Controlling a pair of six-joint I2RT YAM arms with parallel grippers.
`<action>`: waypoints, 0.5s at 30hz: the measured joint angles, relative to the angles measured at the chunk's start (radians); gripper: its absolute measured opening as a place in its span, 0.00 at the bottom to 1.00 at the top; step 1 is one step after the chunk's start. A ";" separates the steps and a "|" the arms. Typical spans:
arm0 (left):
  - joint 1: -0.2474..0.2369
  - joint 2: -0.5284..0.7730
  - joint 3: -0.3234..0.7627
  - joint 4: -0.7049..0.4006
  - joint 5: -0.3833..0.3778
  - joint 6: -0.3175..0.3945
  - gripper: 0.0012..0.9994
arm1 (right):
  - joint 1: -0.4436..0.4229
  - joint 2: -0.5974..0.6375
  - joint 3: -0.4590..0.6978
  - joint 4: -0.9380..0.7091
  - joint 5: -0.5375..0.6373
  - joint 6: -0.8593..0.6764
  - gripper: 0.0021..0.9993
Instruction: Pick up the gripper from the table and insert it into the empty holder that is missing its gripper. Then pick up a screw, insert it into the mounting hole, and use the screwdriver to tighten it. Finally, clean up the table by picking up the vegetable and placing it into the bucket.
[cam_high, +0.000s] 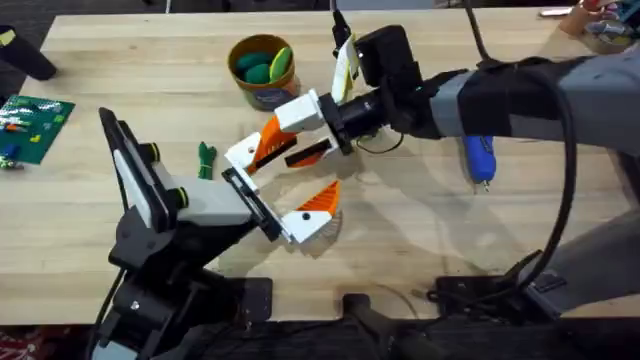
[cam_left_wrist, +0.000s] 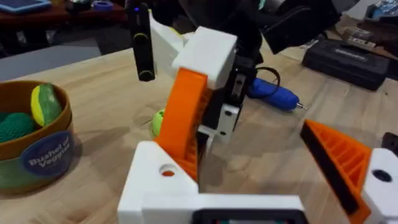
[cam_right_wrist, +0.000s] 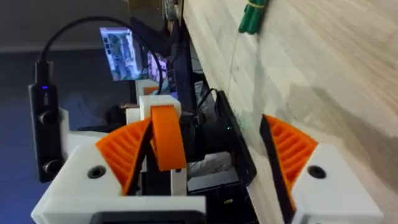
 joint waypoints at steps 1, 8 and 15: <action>0.000 0.000 0.000 0.000 0.004 0.003 0.98 | -0.003 0.000 0.000 -0.001 -0.007 0.000 0.99; -0.009 -0.001 0.000 0.002 0.061 0.027 0.98 | -0.051 0.002 -0.006 -0.001 -0.078 0.001 0.99; -0.022 -0.010 0.000 0.000 0.113 0.031 0.98 | -0.152 0.003 -0.006 0.000 -0.169 -0.007 0.99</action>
